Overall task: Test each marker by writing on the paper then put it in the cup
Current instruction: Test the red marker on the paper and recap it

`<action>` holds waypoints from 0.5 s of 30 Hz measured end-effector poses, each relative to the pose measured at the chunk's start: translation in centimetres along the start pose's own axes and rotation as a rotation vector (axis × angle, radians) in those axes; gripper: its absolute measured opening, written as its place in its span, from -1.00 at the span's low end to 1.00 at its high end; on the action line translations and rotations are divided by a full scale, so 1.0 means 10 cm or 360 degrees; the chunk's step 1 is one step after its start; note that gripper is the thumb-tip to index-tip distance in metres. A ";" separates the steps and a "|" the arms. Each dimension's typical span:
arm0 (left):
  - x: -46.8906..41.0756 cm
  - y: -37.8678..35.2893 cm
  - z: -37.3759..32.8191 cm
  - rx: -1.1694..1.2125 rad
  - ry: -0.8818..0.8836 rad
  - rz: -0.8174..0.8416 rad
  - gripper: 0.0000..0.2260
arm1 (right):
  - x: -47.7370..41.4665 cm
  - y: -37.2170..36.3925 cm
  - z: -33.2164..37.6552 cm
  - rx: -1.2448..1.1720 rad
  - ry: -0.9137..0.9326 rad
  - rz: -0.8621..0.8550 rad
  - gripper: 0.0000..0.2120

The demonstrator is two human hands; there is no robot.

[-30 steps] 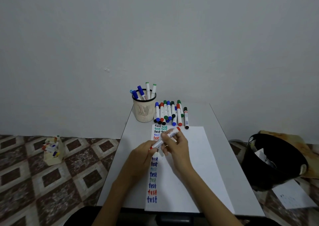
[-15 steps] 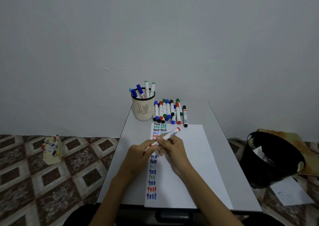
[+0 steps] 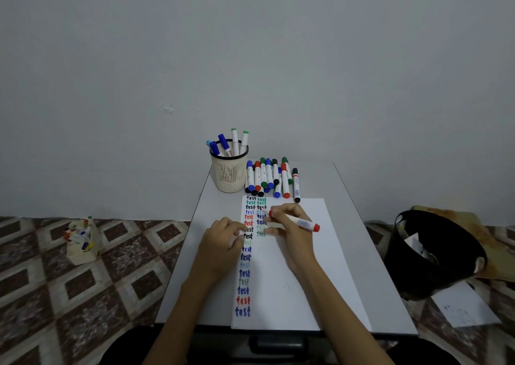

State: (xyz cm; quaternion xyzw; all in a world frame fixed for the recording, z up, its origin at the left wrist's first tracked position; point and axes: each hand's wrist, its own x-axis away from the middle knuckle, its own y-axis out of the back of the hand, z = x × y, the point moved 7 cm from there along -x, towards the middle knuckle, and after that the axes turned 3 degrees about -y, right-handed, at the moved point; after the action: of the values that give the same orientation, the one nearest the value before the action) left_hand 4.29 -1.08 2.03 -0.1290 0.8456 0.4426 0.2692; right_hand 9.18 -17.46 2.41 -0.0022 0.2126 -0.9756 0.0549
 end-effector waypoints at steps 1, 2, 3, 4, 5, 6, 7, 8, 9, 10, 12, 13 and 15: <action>0.00 -0.01 -0.01 -0.0025 -0.0024 0.0014 -0.79 | 0.00 -0.02 0.00 0.0063 0.0006 0.0005 -0.85; 0.00 0.01 -0.02 -0.0034 -0.0036 0.0008 -0.78 | 0.00 -0.04 0.00 0.0116 0.0004 0.0012 -0.83; 0.00 0.02 -0.03 -0.0033 -0.0051 -0.0006 -0.77 | -0.02 -0.05 0.00 0.0153 -0.0003 0.0026 -0.81; -0.01 0.03 -0.04 -0.0033 -0.0067 -0.0017 -0.76 | -0.04 -0.06 0.01 0.0185 -0.0016 0.0046 -0.81; -0.01 0.04 -0.04 -0.0039 -0.0087 -0.0028 -0.76 | -0.06 -0.07 0.02 0.0211 -0.0032 0.0065 -0.82; -0.01 0.04 -0.05 -0.0045 -0.0100 -0.0029 -0.76 | -0.09 -0.08 0.02 0.0245 -0.0040 0.0084 -0.82; -0.01 0.04 -0.05 -0.0046 -0.0108 -0.0028 -0.76 | -0.12 -0.09 0.02 0.0291 -0.0039 0.0096 -0.80; -0.01 0.03 -0.05 -0.0042 -0.0109 -0.0026 -0.76 | -0.15 -0.10 0.01 0.0358 -0.0031 0.0088 -0.77; -0.01 0.03 -0.05 -0.0038 -0.0115 -0.0032 -0.76 | -0.17 -0.10 -0.01 0.0433 -0.0017 0.0061 -0.75; -0.01 0.02 -0.04 -0.0037 -0.0113 -0.0031 -0.76 | -0.19 -0.09 -0.02 0.0512 -0.0003 0.0026 -0.73; -0.01 0.01 -0.03 -0.0040 -0.0098 -0.0016 -0.76 | -0.21 -0.07 -0.05 0.0625 0.0021 -0.0015 -0.71; -0.01 0.01 -0.02 -0.0046 -0.0093 -0.0014 -0.76 | -0.22 -0.06 -0.06 0.0659 0.0026 -0.0008 -0.70; -0.01 0.01 -0.01 -0.0059 -0.0083 -0.0002 -0.76 | -0.22 -0.08 -0.08 0.0708 0.0032 0.0047 -0.69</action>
State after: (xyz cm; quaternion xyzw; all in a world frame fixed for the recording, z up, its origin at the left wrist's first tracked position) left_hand 4.28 -1.12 2.21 -0.1228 0.8299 0.4612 0.2891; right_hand 11.25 -16.23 2.09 0.0229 -0.0074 -0.9975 0.0662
